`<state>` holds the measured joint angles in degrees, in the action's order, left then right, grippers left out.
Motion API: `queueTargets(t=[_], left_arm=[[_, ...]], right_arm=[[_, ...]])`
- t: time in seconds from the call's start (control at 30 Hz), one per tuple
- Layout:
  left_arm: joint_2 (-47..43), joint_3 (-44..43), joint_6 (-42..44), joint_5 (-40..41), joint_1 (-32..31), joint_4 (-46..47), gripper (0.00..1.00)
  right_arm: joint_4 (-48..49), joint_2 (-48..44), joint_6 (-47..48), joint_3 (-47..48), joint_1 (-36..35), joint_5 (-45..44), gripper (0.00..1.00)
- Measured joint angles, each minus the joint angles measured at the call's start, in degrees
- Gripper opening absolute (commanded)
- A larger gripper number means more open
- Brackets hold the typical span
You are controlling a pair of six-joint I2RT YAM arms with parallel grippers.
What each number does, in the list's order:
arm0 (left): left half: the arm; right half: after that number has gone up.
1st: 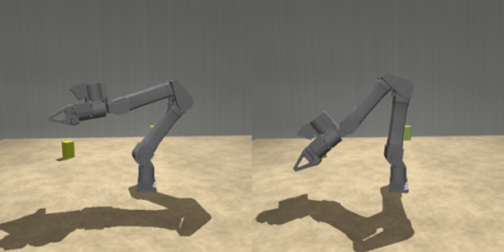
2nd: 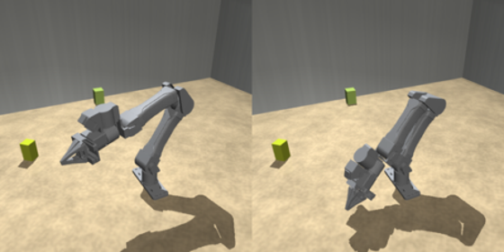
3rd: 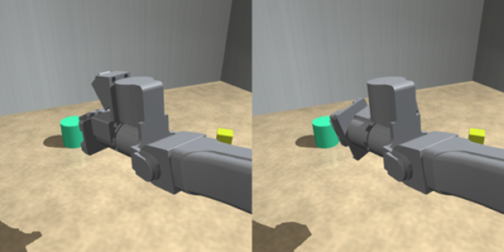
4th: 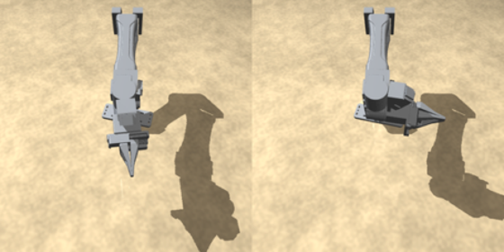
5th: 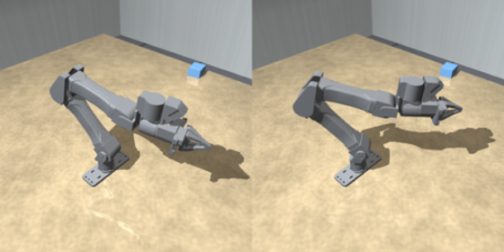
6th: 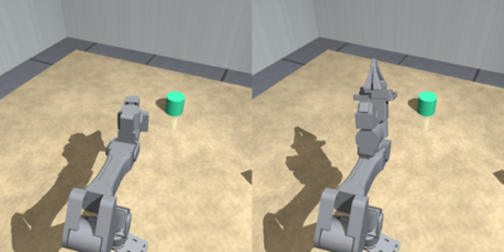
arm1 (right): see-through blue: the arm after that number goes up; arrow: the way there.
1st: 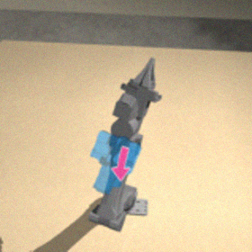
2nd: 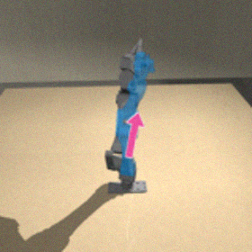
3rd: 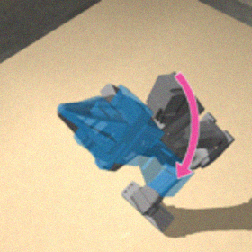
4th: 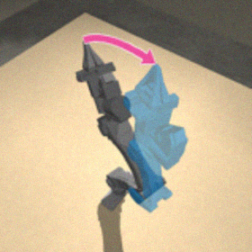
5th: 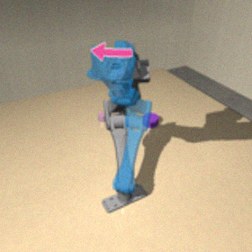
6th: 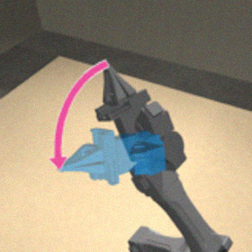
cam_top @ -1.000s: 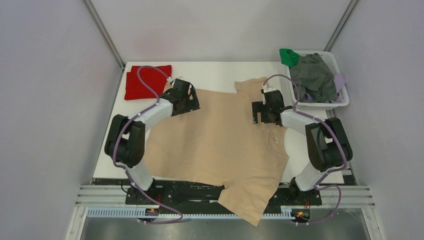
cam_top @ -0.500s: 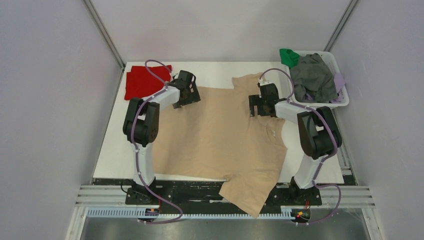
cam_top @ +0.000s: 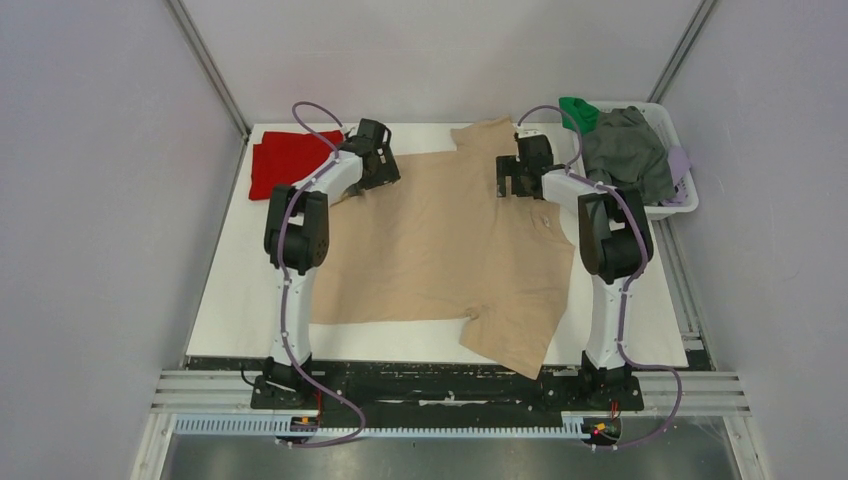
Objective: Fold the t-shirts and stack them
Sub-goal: Flatten out the tshirt, then grab the side of the flattened tshirt closest away from the robot with both arms
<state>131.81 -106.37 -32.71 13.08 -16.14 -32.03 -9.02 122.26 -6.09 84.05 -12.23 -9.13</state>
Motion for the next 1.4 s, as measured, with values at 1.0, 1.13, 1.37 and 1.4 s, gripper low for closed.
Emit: queueTargets(t=[1.0, 1.13, 1.37, 1.4], left_arm=[[-75.14, 71.84, -29.31, 9.77, -4.50, -18.84, 0.86], [-75.21, 72.85, -33.94, 11.13, -4.17, -20.20, 0.84], [-72.98, 75.71, -40.85, 12.76, -1.64, -18.36, 0.70], [-71.67, 75.87, -41.42, 12.76, -1.44, -18.05, 0.69]], right_arm=[[7.76, -53.13, -6.34, -47.34, 0.72, -4.68, 0.98], [8.26, -53.16, -6.12, -47.32, 0.74, -4.68, 0.98], [8.37, -53.16, -5.38, -47.32, 0.72, -4.68, 0.98], [8.37, -53.16, -5.22, -47.32, 0.74, -4.68, 0.98]])
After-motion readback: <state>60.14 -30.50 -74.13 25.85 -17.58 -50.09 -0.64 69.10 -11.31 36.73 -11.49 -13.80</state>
